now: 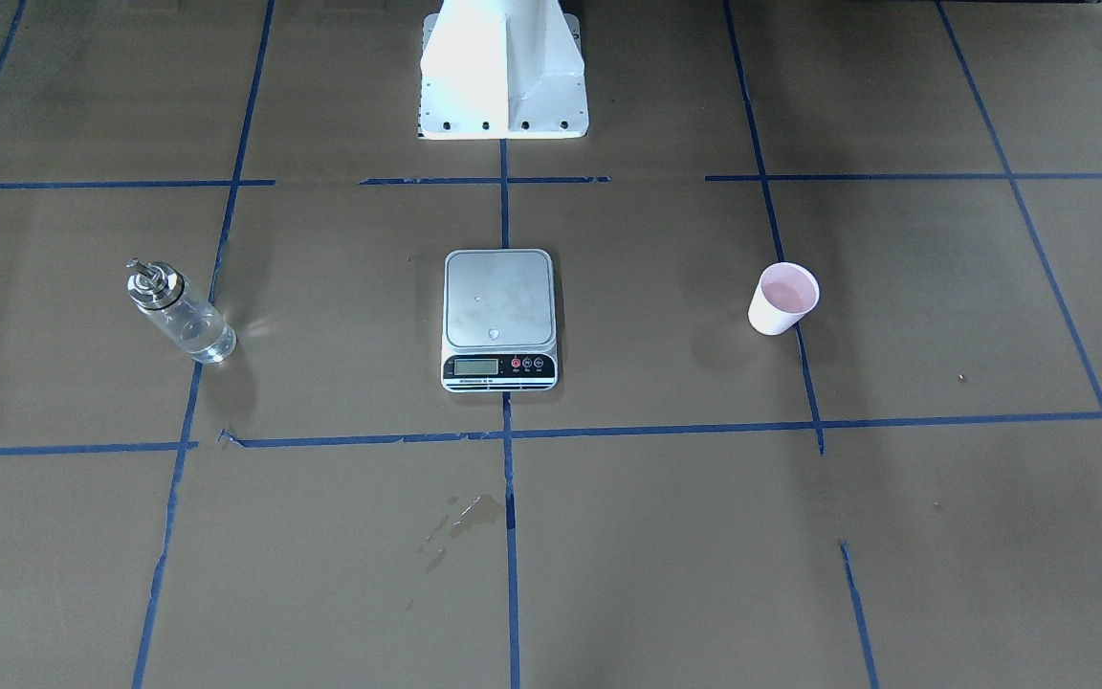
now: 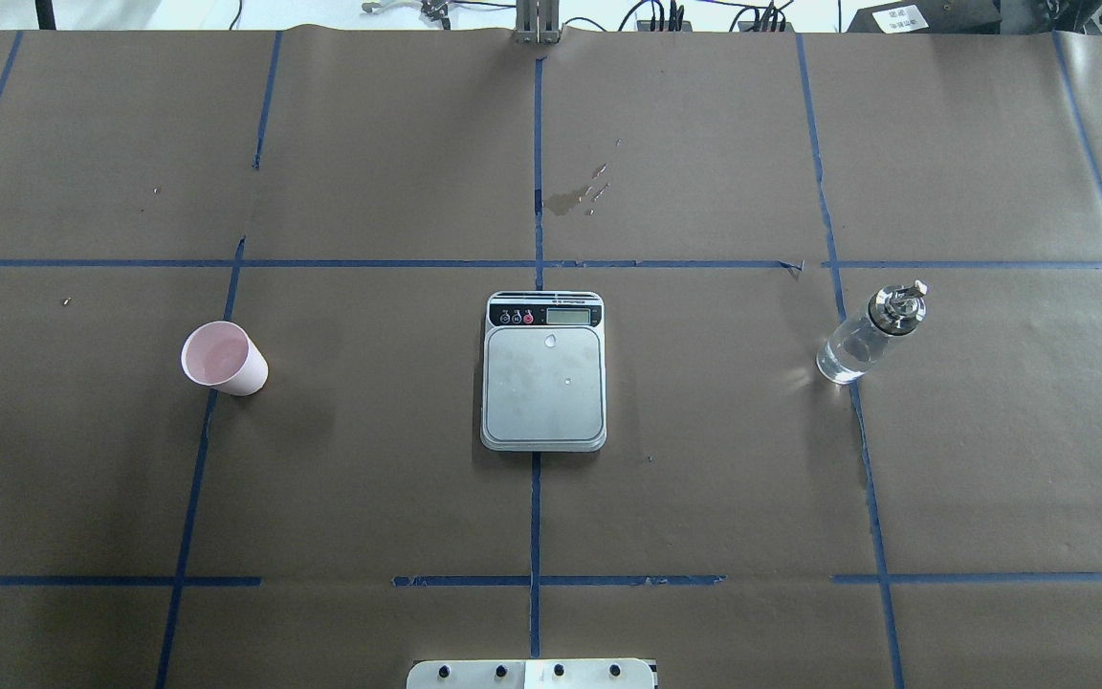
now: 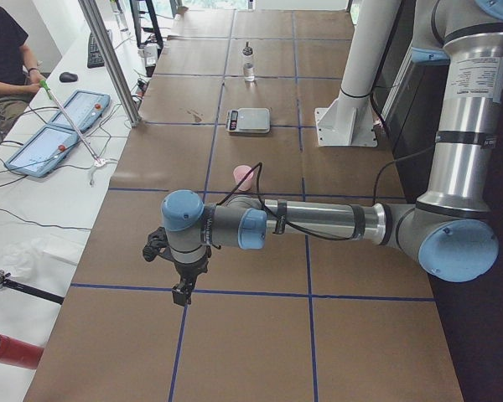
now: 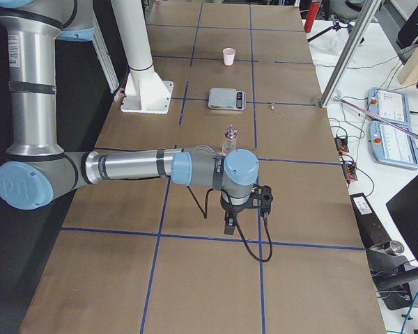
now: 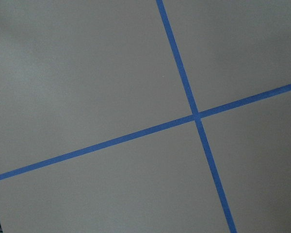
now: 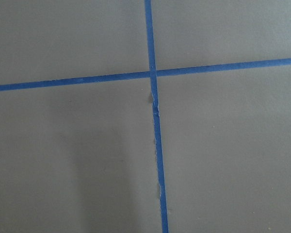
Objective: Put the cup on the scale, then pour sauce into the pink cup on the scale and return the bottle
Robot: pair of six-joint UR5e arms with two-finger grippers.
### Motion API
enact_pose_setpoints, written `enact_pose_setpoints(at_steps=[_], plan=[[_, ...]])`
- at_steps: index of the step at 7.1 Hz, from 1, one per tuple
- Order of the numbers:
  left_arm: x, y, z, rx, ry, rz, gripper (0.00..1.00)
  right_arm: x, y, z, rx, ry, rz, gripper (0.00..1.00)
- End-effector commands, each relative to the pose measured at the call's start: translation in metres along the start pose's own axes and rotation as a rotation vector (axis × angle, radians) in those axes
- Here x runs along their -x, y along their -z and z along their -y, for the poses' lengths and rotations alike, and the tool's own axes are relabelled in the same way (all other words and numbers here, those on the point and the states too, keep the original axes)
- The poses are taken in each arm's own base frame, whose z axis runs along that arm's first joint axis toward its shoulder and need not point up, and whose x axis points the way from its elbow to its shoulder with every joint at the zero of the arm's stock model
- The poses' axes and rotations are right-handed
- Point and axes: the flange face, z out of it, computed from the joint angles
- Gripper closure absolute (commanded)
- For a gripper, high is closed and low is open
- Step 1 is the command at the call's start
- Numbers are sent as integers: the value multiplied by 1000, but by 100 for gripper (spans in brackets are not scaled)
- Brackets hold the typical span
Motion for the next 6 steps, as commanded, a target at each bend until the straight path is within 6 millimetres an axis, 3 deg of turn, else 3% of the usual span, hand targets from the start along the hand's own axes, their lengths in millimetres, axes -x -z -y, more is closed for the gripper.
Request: enact_pose_setpoints(at_steps=[1,3,4,5,6], plan=[[-7,10,3,-21,-18,9,0,6,6,0,-11,9,3,0],[-60,80,45,-158,-122,49,0,10,9,3,-20,20,3,0],[-101,102,91,-225,-206,44,0,11,9,3,-20,20,5,0],[-130,96,102,-228,-217,21,0,9,8,3,-18,20,2,0],[-194,78,116,-212,-305,-18,0,12,5,5,-12,26,0,0]])
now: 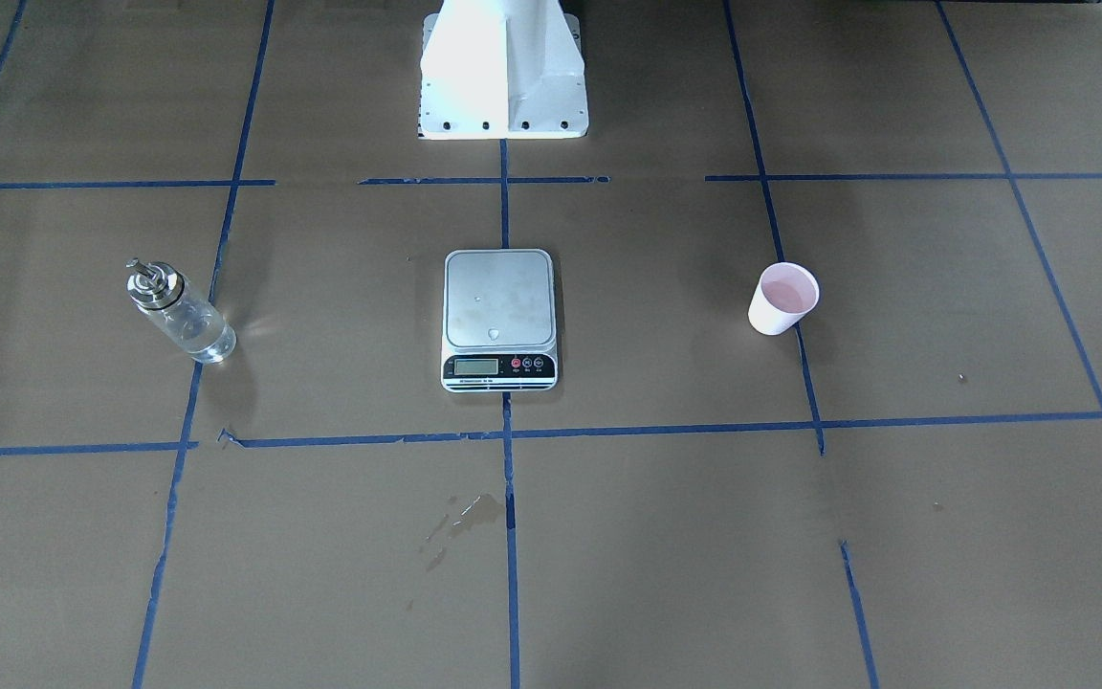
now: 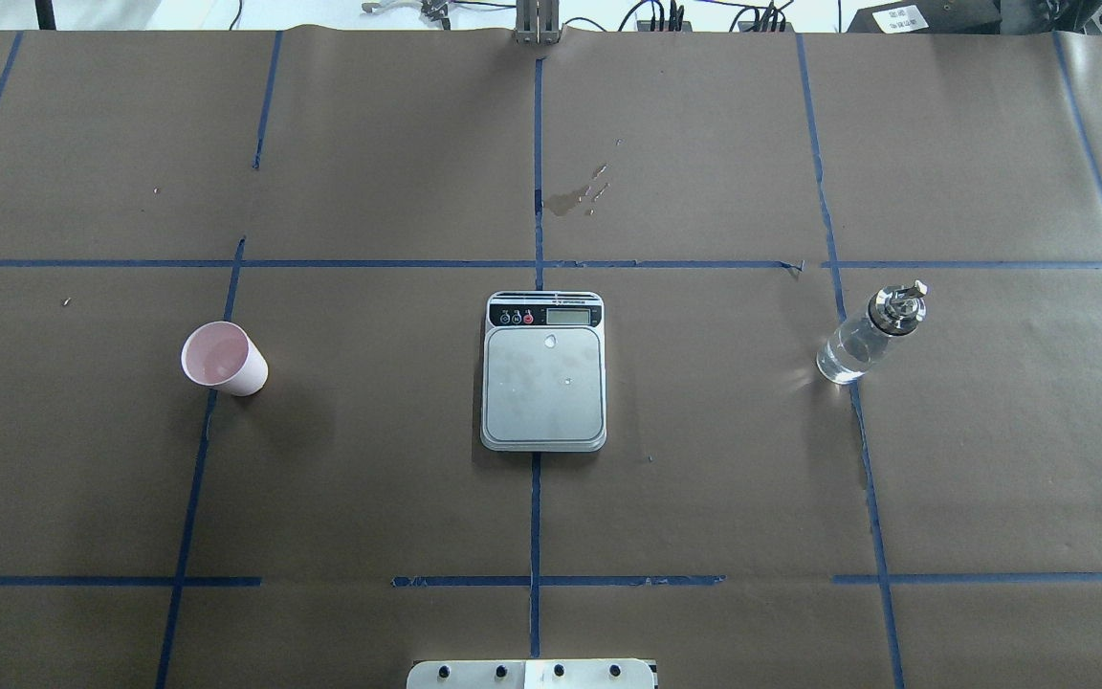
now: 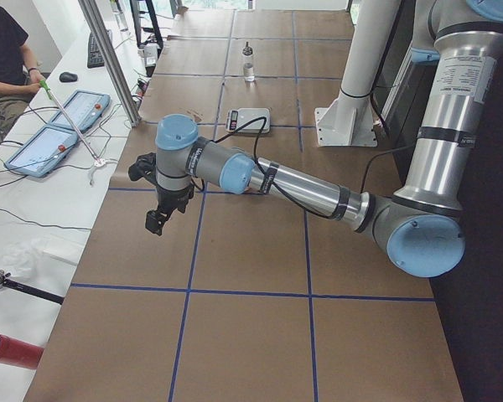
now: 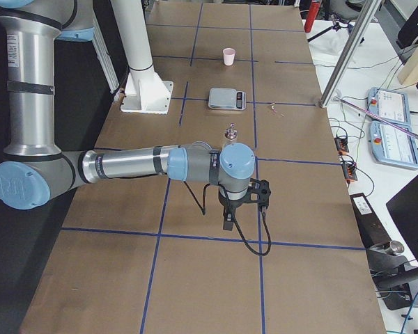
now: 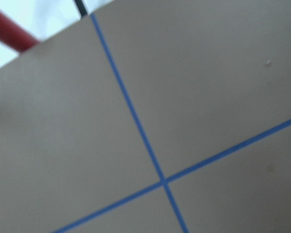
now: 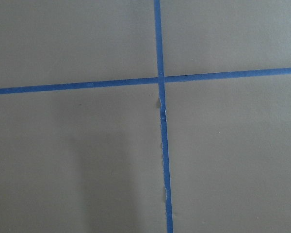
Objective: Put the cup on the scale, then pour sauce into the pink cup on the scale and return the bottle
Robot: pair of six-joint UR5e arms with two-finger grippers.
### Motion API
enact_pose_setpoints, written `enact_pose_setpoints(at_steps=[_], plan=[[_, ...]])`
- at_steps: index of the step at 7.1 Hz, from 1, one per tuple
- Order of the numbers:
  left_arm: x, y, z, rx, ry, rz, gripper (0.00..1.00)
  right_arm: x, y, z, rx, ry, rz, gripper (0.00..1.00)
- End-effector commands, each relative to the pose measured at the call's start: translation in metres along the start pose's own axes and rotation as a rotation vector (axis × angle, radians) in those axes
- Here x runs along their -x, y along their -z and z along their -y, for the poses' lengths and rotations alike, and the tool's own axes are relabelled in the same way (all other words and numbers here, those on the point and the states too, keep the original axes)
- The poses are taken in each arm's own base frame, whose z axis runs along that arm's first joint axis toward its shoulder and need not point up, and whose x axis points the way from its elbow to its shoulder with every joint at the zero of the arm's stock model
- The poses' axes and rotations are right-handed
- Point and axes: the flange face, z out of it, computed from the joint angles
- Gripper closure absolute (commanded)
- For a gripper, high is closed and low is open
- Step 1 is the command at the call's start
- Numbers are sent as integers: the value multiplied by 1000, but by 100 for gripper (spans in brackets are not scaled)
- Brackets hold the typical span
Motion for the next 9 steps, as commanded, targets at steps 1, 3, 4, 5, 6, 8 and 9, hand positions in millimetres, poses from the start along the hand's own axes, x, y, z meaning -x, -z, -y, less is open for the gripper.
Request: enact_pose_setpoints(at_steps=[1,3,4,5,6,8,9], plan=[[-103,-22,65,-11,18,-76,0,22,7,19,-33,66,-2,0],[-164,-50,73,34,359,-143,0,27,3,22,-30,81,1,0],[-200,-67,73,58,447,-176,0,25,2,19,-29,78,1,0],[-225,-81,51,48,511,-218,0,27,4,19,-33,83,3,0],[-247,-94,18,54,584,-263,0,30,6,21,-38,88,3,0],[-322,-133,-6,163,715,-273,0,31,6,19,-35,83,17,0],[-332,-137,-8,162,747,-261,0,30,6,18,-34,79,24,0]])
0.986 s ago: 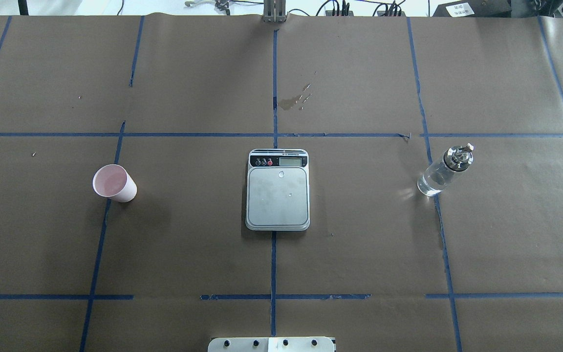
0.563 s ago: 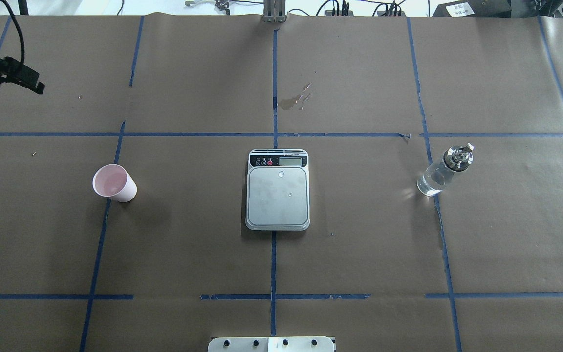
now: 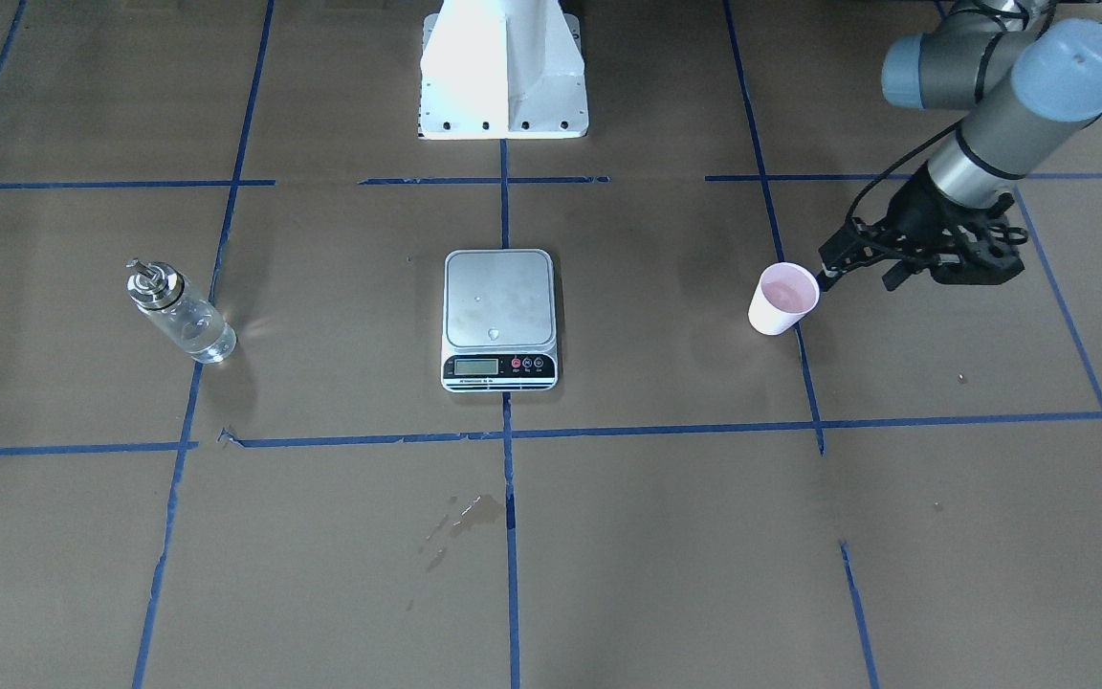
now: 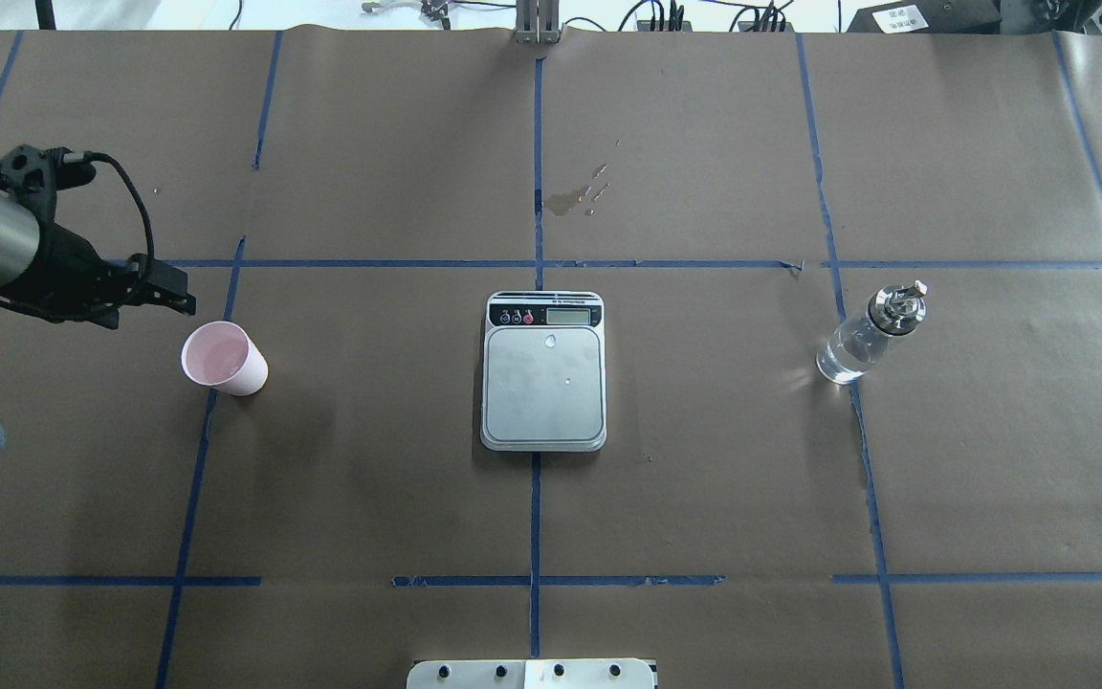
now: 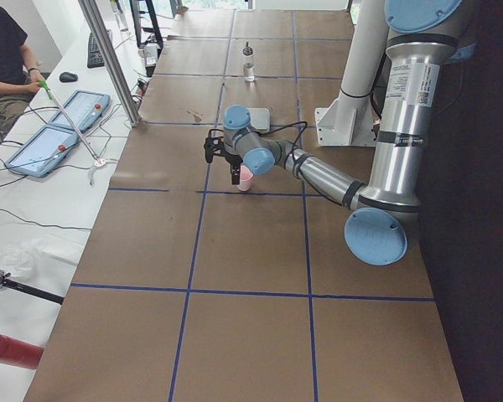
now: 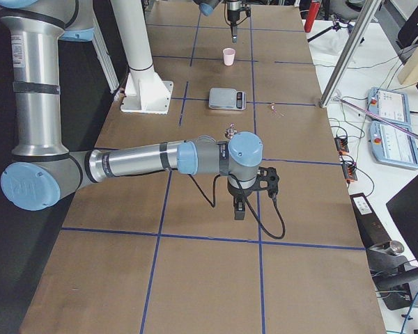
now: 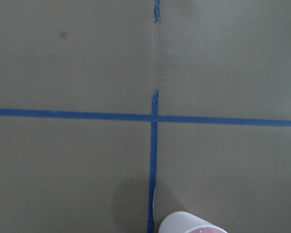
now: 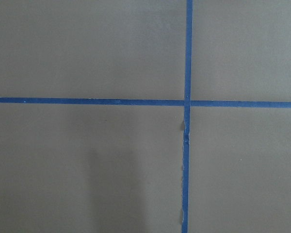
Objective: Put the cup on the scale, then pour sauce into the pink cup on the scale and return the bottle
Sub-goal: 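Move the left gripper down to the pink paper cup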
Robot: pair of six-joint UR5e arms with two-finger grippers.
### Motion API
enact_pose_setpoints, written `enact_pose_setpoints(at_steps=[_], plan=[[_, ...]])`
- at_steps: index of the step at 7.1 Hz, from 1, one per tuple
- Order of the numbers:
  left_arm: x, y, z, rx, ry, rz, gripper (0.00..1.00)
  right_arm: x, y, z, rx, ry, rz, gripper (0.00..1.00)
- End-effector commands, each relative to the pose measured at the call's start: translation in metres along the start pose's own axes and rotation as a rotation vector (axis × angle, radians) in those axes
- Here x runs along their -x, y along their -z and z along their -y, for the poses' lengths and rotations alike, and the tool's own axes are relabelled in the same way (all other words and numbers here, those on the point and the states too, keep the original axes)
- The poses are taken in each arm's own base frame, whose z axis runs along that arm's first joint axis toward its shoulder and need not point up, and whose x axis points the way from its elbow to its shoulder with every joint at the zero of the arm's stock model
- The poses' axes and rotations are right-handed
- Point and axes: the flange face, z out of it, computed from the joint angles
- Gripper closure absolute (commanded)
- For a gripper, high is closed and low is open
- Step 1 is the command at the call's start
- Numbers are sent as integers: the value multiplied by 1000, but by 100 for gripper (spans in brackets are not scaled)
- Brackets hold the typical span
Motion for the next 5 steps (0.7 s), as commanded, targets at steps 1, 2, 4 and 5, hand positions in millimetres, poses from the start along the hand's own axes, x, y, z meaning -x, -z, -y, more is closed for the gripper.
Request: enact_pose_setpoints(at_steps=[1,2,4,5], plan=[[-7,-26,-15,9,61,28,1,2,0,0,1,3,9,0],[-3,-29,-13,-1,63,39,1,2,0,0,0,4,9,0],[2,-38,-8,-10,71,61,1,3,2,1,-4,4,19,0],[2,-39,-7,-12,71,63,2,4,1,2,-1,5,19,0]])
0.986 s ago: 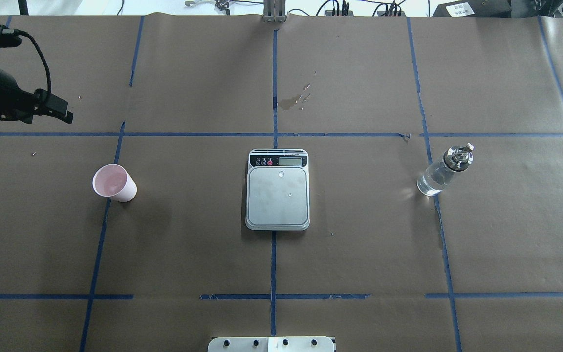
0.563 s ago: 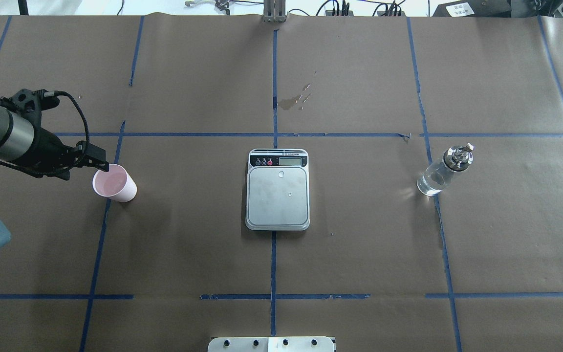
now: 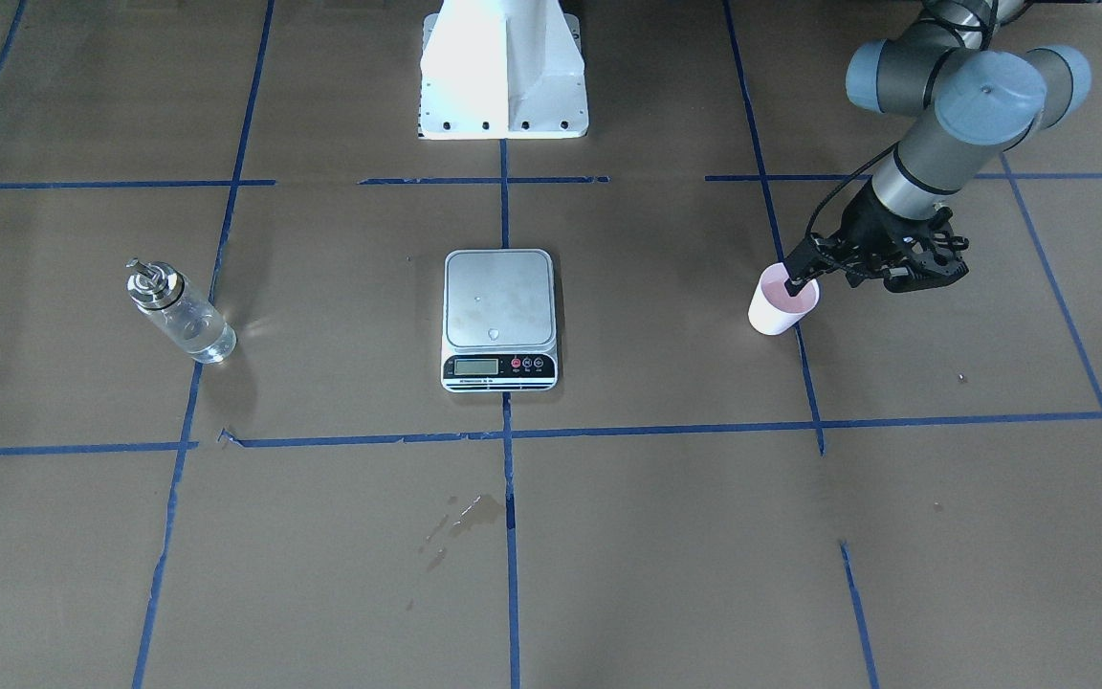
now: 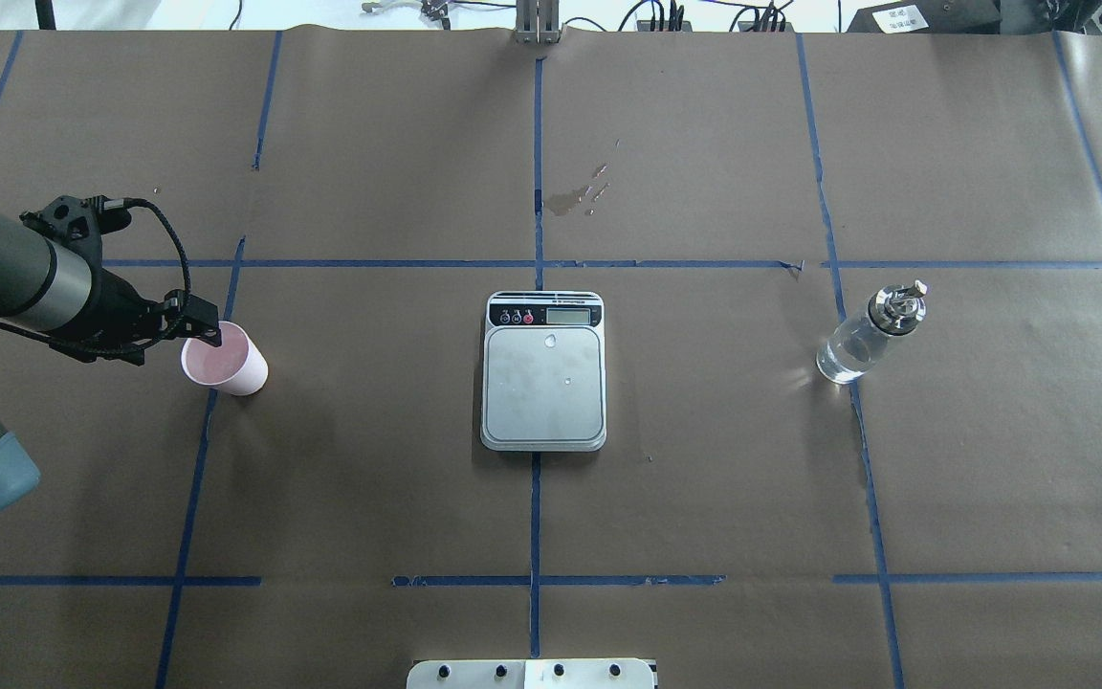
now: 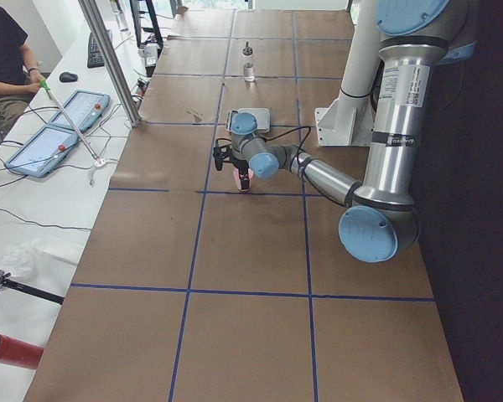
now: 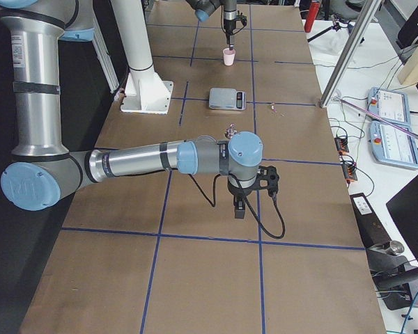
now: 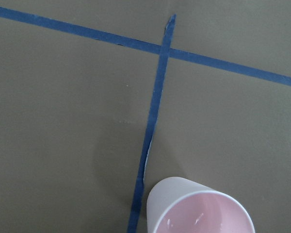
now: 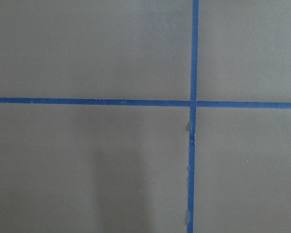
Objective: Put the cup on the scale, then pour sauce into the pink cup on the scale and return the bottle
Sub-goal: 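Move the left gripper down to the pink paper cup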
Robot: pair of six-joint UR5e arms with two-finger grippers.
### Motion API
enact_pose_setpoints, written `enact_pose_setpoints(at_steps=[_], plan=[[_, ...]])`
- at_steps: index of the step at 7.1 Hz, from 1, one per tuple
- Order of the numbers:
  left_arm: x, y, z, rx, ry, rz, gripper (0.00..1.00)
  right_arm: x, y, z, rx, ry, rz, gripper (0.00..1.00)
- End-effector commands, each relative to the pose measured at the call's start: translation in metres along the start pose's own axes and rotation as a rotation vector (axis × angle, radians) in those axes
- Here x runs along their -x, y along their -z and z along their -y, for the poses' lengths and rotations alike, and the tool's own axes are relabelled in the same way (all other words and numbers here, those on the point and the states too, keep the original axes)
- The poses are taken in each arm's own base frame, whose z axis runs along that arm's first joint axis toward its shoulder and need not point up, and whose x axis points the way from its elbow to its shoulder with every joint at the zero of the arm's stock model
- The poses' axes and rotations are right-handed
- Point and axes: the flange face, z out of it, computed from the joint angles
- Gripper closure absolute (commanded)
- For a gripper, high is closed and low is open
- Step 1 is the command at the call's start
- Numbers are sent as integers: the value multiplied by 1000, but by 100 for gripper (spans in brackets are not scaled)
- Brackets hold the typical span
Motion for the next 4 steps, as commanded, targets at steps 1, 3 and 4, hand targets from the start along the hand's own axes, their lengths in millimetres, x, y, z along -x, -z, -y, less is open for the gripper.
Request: enact_pose_setpoints(at_steps=[1,3,4], plan=[[4,-10,4,-1,4,18,4,0,-1,1,1,0,3,0],[-3,-19,-2,14,-10,20,5,2,1,3,-1,3,1,0],[-7,-22,-8,25,-18,20,5,2,1,3,-2,2,0,0]])
